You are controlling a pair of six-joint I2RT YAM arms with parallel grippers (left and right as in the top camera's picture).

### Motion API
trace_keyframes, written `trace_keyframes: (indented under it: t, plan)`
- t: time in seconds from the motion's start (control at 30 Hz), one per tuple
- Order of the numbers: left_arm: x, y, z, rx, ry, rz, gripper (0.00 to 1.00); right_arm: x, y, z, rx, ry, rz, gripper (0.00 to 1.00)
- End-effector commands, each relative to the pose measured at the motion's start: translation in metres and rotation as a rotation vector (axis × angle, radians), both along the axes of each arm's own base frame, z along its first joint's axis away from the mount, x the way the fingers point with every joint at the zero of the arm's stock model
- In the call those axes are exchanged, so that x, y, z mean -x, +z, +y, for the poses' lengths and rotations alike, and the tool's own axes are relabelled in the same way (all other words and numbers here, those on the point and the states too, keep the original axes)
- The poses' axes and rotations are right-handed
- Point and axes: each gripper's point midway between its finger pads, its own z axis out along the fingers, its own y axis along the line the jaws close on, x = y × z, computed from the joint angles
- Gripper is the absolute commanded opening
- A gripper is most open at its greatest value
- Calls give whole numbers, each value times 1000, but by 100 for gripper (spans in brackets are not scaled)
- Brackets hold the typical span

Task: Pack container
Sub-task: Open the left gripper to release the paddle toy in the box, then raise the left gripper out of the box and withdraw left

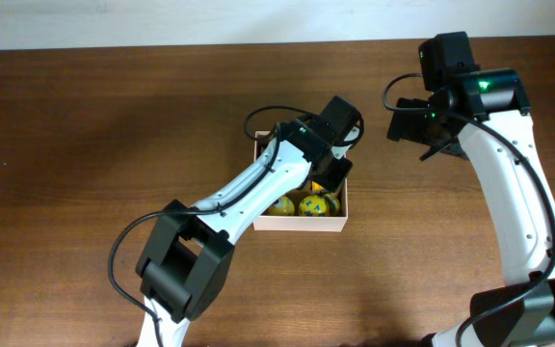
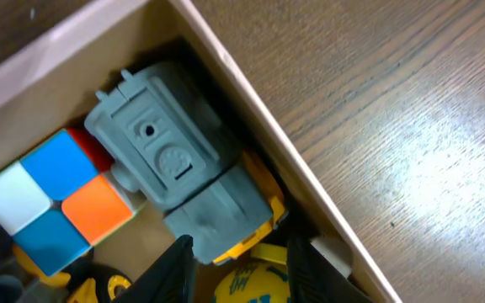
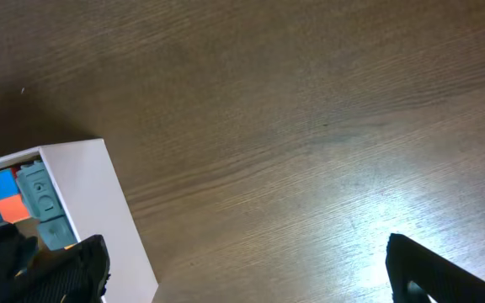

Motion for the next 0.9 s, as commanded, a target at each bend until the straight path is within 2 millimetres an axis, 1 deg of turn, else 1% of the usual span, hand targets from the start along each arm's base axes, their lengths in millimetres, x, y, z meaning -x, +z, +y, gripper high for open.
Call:
trace_keyframes:
  t: [0.0,0.33,0.5,0.57,0.77,0.87]
  plan:
    - [-2,2,-2,10,5,7,37,1,10,-5,15,-10,-29,99]
    - [-2,1,0,-3,5,6,37,1,10,-5,15,-10,-29,99]
    - [-13,2,16,-79,46,-45,36,0,10,-5,15,-10,-30,99]
    - [-18,10,22,-100,62,-60,36,1,10,-5,15,-10,-29,99]
    - [-26,34,28,-91,82,-74,36,1,10,-5,15,-10,-29,99]
    - [-28,37,30,-92,88,-74,36,1,10,-5,15,-10,-29,99]
